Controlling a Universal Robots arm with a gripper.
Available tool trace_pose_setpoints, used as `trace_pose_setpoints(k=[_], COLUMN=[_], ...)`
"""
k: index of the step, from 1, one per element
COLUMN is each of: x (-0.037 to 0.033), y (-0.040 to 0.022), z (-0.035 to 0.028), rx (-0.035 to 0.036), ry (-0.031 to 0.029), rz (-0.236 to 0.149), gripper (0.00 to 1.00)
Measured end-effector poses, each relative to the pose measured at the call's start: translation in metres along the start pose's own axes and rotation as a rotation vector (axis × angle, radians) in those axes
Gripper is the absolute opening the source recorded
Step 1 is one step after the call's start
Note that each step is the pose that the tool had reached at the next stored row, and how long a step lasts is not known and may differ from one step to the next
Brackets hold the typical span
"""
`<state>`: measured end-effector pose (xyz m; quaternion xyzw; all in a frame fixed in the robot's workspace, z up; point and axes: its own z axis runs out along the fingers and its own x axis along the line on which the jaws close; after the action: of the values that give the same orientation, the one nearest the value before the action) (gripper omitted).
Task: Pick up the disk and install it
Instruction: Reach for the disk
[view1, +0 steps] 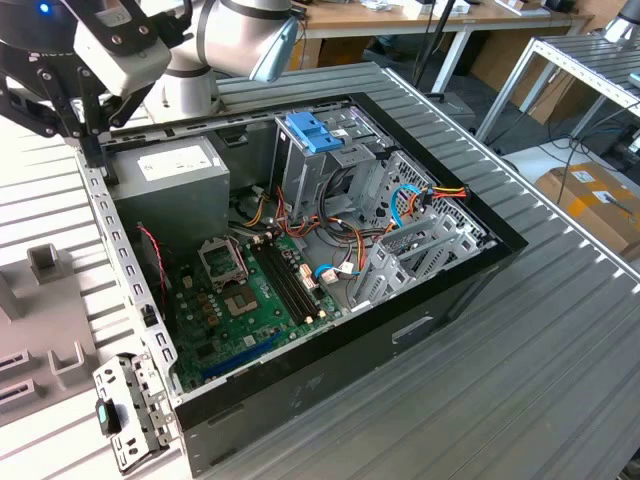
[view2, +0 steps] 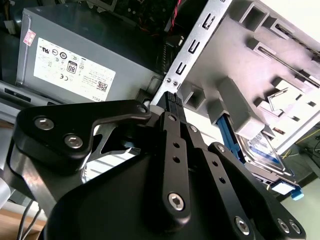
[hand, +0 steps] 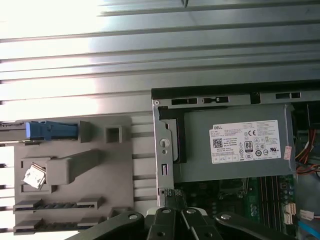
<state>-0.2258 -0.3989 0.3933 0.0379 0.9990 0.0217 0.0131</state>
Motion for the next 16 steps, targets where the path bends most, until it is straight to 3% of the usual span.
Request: trace_pose_setpoints(k=[16], x=[0.0076], y=[-0.0006], z=[-0.0002], rx=[0.0], ry=[0.0], rz=[0.0], gripper=[0.11])
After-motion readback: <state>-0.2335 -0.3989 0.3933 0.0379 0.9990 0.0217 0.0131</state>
